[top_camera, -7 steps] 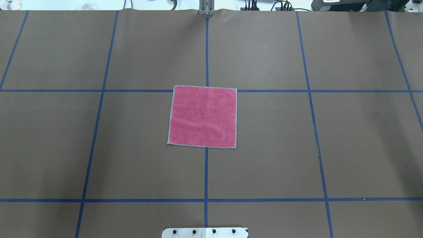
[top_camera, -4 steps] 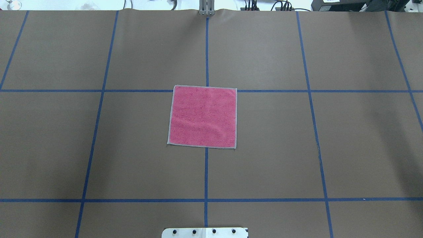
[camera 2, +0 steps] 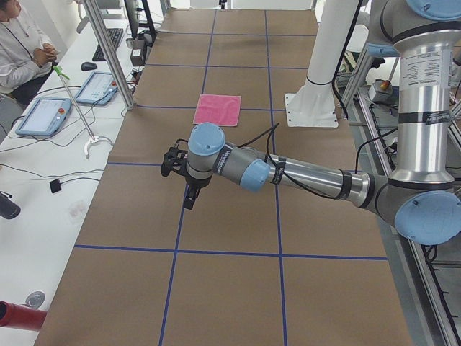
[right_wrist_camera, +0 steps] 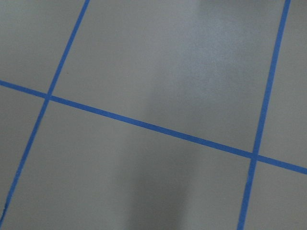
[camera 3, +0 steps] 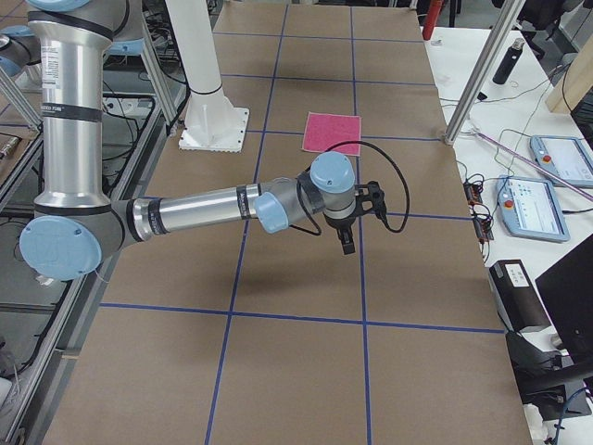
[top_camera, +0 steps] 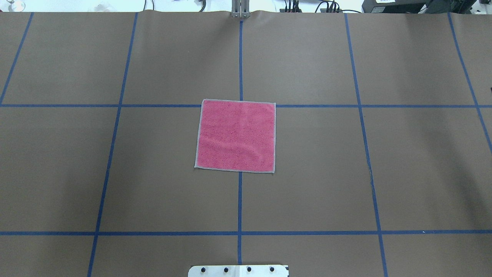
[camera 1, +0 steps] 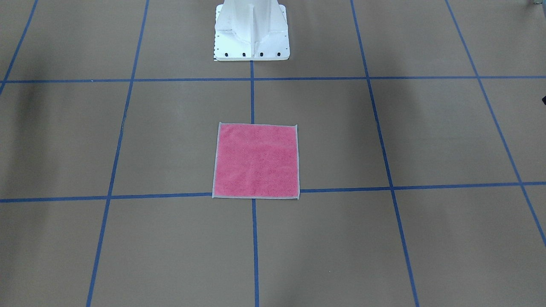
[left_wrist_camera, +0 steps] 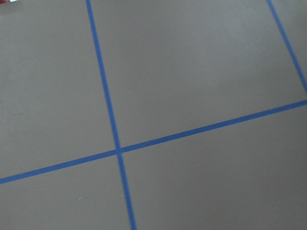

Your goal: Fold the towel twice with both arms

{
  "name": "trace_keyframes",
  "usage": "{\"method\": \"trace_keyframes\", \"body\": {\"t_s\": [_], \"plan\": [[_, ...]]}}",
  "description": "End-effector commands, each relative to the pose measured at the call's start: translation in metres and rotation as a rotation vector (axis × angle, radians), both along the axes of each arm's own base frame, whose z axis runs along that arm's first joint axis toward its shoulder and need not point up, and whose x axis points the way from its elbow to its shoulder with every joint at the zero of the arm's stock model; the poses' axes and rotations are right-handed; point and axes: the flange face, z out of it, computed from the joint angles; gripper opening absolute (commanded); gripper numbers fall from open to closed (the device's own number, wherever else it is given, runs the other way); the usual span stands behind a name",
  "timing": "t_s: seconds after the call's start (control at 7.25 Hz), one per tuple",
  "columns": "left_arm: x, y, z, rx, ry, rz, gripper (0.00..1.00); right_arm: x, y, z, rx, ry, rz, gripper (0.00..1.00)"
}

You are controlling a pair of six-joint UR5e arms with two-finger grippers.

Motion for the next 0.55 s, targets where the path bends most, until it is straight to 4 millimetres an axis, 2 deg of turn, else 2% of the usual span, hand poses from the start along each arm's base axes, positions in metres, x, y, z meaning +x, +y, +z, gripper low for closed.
{"method": "trace_keyframes", "body": {"t_s": [0.0, 0.14, 0.41], "plan": [[0.080, -0.009, -0.035, -0.118, 0.104, -0.023, 1.00, -0.099, -0.017, -0.066, -0.159, -0.125, 0.045, 1.00], [0.114, -0.014, -0.059, -0.220, 0.166, -0.074, 1.00, -0.143, -0.025, -0.100, -0.252, -0.150, 0.107, 0.99], [0.174, -0.022, -0.113, -0.415, 0.272, -0.144, 1.00, -0.230, -0.020, -0.158, -0.412, -0.195, 0.220, 0.98]]}}
